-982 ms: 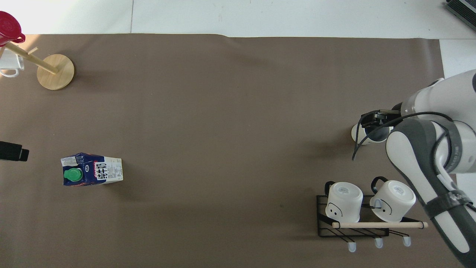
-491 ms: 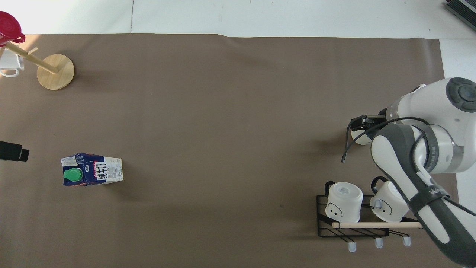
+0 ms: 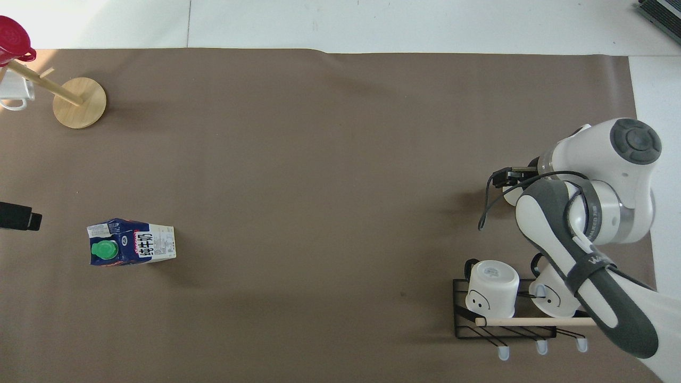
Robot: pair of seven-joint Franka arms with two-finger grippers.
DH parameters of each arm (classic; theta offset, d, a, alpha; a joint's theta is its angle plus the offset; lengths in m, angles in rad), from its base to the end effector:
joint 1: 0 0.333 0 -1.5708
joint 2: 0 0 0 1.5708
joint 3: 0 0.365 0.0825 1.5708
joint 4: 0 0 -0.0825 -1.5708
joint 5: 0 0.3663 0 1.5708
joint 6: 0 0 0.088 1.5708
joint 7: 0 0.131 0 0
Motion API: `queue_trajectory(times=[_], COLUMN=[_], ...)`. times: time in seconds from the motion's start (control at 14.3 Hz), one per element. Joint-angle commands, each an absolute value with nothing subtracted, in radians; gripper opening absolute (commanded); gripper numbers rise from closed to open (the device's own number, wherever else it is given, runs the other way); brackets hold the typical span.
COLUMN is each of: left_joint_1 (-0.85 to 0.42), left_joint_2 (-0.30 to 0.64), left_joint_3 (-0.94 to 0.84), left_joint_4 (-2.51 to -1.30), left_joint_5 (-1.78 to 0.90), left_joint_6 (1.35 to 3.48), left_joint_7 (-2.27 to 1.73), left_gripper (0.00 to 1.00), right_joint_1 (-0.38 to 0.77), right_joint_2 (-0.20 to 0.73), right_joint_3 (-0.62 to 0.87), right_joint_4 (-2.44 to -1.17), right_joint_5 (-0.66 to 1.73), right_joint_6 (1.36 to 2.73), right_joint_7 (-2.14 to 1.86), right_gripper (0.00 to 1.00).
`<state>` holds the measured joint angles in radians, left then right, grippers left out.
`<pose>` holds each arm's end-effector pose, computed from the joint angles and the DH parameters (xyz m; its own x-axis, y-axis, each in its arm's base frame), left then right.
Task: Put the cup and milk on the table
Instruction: 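Grasp the black-and-white mug with the right gripper and lift it, then carry the mug with the right gripper toward the table center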
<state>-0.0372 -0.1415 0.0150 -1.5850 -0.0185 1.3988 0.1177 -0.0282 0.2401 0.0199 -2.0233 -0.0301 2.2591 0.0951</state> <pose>0.4650 -0.0123 0.6995 0.9889 -0.1428 -0.0420 -0.1418 -0.9896 0.0256 0.5889 -0.0067 0.3662 0.9964 -0.0847 -0.0026 -0.0847 -0.9962 0.0188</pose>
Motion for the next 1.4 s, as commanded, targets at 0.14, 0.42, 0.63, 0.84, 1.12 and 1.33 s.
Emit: queue_trajectory(times=[0.14,0.42,0.63,0.84,1.12,1.33], left_joint_1=[-0.028,-0.026,-0.026,-0.026,-0.026,-0.026], left_joint_2=[-0.137,-0.135,-0.135,-0.135,-0.135,-0.135], left_joint_3=[0.011,0.011,0.011,0.011,0.011,0.011], left_joint_4=[-1.565,-1.566,-1.566,-1.565,-1.565,-1.565], left_joint_5=[-0.014,-0.014,-0.014,-0.014,-0.014,-0.014], left_joint_6=[1.376,1.378,1.376,1.378,1.381,1.385], left_joint_7=[0.118,0.120,0.118,0.120,0.121,0.121], left_gripper=[1.00,1.00,1.00,1.00,1.00,1.00], right_joint_1=[-0.029,-0.029,-0.029,-0.026,0.066,0.139], right_joint_2=[0.227,0.221,0.200,0.183,0.195,0.201], right_joint_3=[0.020,0.020,0.020,0.029,0.031,0.031], right_joint_4=[-2.046,-2.039,-2.025,-2.005,-1.941,-1.901], right_joint_5=[-0.044,-0.044,-0.041,-0.037,-0.037,-0.046], right_joint_6=[2.273,2.264,2.260,2.243,2.217,2.189], right_joint_7=[0.066,0.078,0.083,0.103,0.158,0.244], right_gripper=[0.16,0.00,0.00,0.00,0.00,0.00])
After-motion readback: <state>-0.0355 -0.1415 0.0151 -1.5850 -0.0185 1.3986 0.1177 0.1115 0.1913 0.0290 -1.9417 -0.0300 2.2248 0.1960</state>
